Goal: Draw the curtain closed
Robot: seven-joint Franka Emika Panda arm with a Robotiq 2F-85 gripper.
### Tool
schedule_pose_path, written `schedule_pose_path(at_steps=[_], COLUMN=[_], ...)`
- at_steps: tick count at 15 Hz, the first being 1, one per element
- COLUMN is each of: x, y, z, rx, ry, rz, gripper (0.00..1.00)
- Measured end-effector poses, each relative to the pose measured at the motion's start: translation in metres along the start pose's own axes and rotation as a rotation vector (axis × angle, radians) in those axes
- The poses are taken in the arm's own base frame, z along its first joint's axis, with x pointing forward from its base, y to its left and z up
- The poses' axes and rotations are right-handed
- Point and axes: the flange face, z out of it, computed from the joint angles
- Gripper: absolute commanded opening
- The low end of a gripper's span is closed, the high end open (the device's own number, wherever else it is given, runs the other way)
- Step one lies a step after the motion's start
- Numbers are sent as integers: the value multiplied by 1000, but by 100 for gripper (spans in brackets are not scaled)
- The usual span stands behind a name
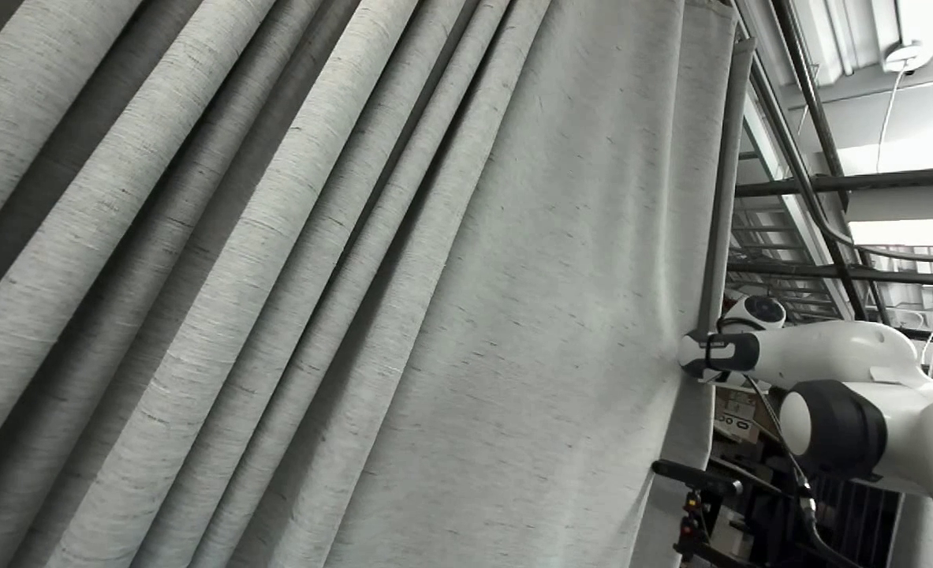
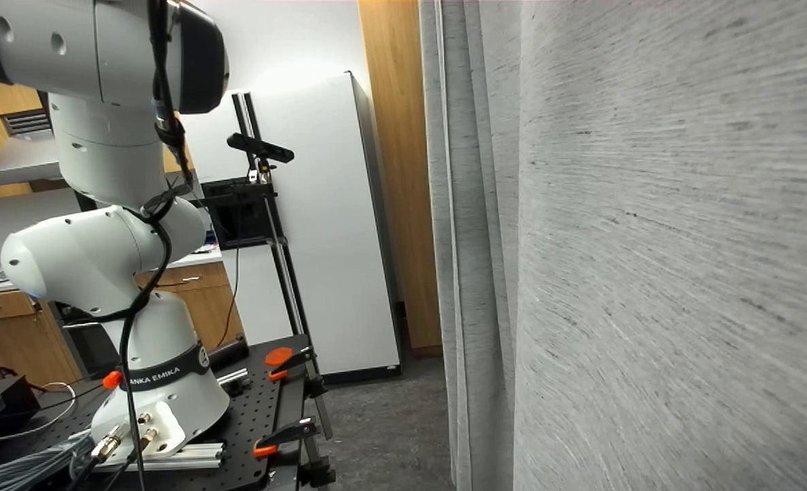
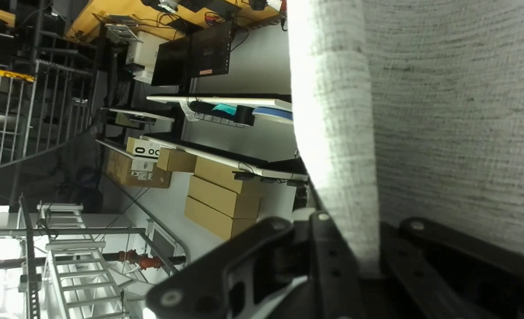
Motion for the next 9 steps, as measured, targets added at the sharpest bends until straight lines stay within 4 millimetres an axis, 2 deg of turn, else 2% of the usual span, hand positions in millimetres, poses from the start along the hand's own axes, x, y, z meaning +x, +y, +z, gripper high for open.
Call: schedule_pose_path(at_steps=[9], x=[2], y=[-105], z=[1], rx=[183], ry=[9], rz=[57], gripper=[0])
